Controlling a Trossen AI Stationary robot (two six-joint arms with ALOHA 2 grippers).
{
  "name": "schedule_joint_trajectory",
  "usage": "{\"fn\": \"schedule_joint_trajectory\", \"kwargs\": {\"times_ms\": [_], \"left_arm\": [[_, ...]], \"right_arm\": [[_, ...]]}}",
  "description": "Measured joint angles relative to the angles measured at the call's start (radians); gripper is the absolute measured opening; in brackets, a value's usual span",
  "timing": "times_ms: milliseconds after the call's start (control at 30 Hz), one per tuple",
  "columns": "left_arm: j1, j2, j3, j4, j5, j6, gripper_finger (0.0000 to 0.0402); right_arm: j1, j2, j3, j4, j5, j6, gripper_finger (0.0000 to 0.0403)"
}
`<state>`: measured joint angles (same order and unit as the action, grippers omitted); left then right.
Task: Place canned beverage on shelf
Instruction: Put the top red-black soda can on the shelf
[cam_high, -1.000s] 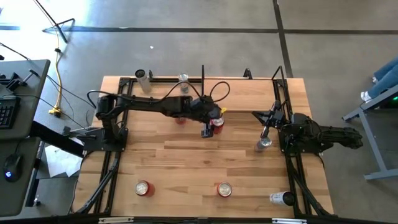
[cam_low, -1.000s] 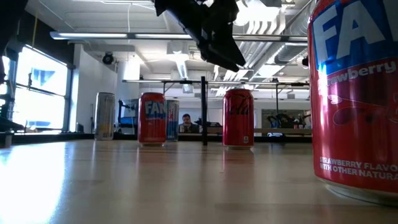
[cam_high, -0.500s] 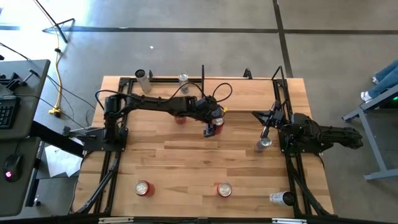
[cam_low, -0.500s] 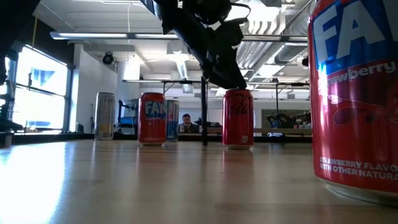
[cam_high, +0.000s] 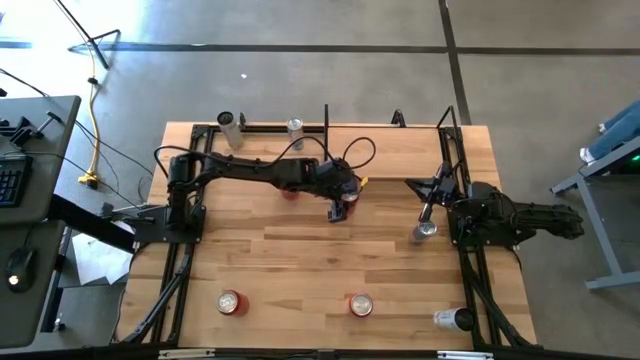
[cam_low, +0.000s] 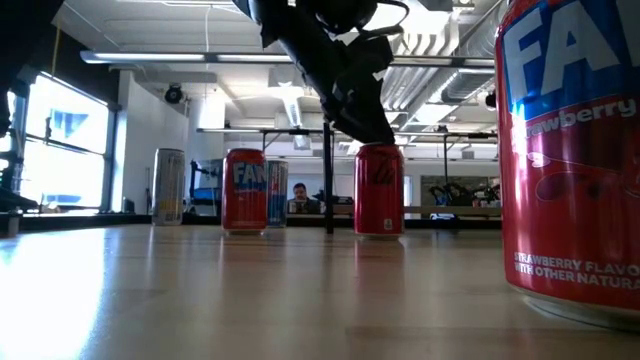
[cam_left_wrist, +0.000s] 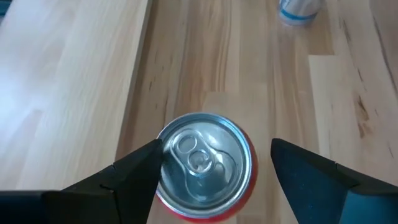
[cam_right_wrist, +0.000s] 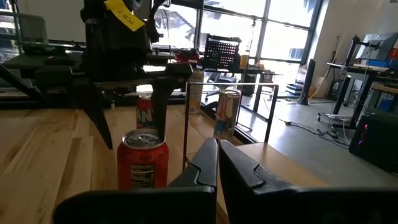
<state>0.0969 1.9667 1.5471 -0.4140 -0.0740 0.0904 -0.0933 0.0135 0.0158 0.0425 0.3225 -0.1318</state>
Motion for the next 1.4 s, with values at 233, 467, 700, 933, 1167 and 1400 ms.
{"fn": "schedule_joint_trajectory", "kwargs": {"times_ms": [233,467,700,933,1167,1400], "left_arm": [[0.002,0.000,0.010,-0.006,-0.003,-0.030,0.0291],[0.008,0.000,0.010,-0.010,-0.022,-0.053,0.0291],[0.014,0.007,0.010,-0.009,-0.027,-0.057,0.0291],[0.034,0.011,0.011,-0.003,-0.026,-0.083,0.0291],[0.021,0.011,0.011,-0.010,-0.018,-0.057,0.0291],[0.008,0.009,0.011,-0.022,-0.032,-0.030,0.0291]], "right_arm": [[0.000,0.000,0.000,0.000,0.000,0.000,0.0000],[0.000,0.000,0.000,0.000,0.000,0.000,0.0000],[0.000,0.000,0.000,0.000,0.000,-0.003,0.0000],[0.000,0.000,0.000,0.000,0.000,-0.003,0.0000],[0.000,0.000,0.000,0.000,0.000,-0.004,0.0000],[0.000,0.000,0.000,0.000,0.000,0.000,0.0000]]}}
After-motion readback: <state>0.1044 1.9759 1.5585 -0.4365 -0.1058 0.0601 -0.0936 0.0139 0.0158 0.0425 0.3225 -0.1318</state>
